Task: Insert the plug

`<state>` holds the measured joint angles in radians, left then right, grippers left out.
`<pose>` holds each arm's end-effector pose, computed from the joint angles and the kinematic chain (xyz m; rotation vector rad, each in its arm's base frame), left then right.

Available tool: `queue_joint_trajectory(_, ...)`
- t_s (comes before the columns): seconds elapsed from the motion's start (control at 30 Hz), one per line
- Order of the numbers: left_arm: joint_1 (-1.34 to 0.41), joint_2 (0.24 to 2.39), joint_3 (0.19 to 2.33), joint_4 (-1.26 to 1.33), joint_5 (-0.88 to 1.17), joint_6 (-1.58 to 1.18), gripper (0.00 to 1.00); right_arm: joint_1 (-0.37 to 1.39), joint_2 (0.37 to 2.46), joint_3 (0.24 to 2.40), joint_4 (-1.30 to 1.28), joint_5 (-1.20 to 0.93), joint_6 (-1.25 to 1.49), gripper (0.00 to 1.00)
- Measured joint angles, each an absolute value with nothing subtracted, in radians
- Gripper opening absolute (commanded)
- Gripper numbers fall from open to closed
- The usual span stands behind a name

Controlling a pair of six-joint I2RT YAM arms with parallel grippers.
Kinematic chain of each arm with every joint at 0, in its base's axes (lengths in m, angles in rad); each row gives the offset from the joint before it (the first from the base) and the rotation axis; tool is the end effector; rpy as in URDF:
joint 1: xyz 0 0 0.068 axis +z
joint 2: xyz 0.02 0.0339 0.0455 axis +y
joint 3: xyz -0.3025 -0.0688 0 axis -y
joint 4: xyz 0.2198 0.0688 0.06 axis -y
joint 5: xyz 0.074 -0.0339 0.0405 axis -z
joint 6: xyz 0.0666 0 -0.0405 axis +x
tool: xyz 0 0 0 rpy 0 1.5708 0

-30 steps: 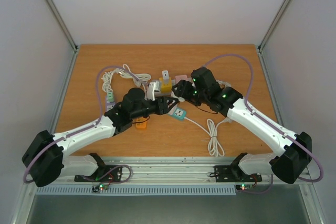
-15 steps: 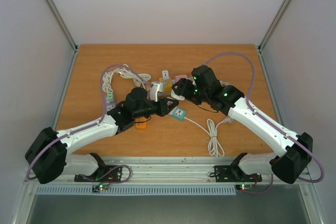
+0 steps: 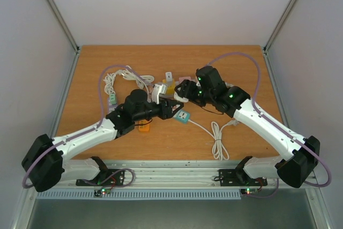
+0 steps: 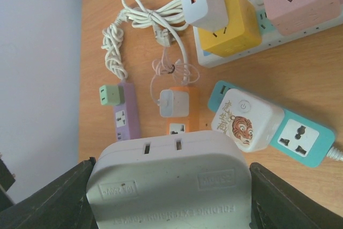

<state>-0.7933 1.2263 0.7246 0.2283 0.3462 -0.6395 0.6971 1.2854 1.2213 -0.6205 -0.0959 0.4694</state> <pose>0.1740 -0.2090 0.3082 0.4232 1.9982 -1.2751 0.2004 0.1761 0.3608 -0.3210 2.3347 0.7102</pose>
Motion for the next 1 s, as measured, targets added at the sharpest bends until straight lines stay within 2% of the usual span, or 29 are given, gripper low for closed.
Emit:
queue_joint_trajectory(0.3, -0.793, 1.188, 0.725, 0.252, 0.289, -0.644, 0.35, 0.697, 1.286, 1.234, -0.620, -0.137, 0.413, 0.65)
queue_joint_trajectory(0.67, -0.771, 1.184, 0.726, 0.272, 0.282, -0.646, 0.08, 0.695, 1.291, 1.254, -0.618, -0.167, 0.355, 0.65)
queue_joint_trajectory(0.77, -0.765, 1.184, 0.726, 0.273, 0.295, -0.646, 0.02, 0.695, 1.292, 1.256, -0.619, -0.167, 0.343, 0.73)
queue_joint_trajectory(0.87, -0.753, 1.183, 0.726, 0.277, 0.314, -0.648, 0.00, 0.694, 1.299, 1.276, -0.637, -0.173, 0.305, 0.94)
queue_joint_trajectory(0.9, -0.745, 1.183, 0.726, 0.279, 0.322, -0.649, 0.00, 0.693, 1.300, 1.283, -0.642, -0.181, 0.282, 0.98)
queue_joint_trajectory(1.0, -0.718, 1.180, 0.726, 0.275, 0.339, -0.645, 0.00, 0.669, 1.297, 1.307, -0.643, -0.227, 0.194, 0.99)
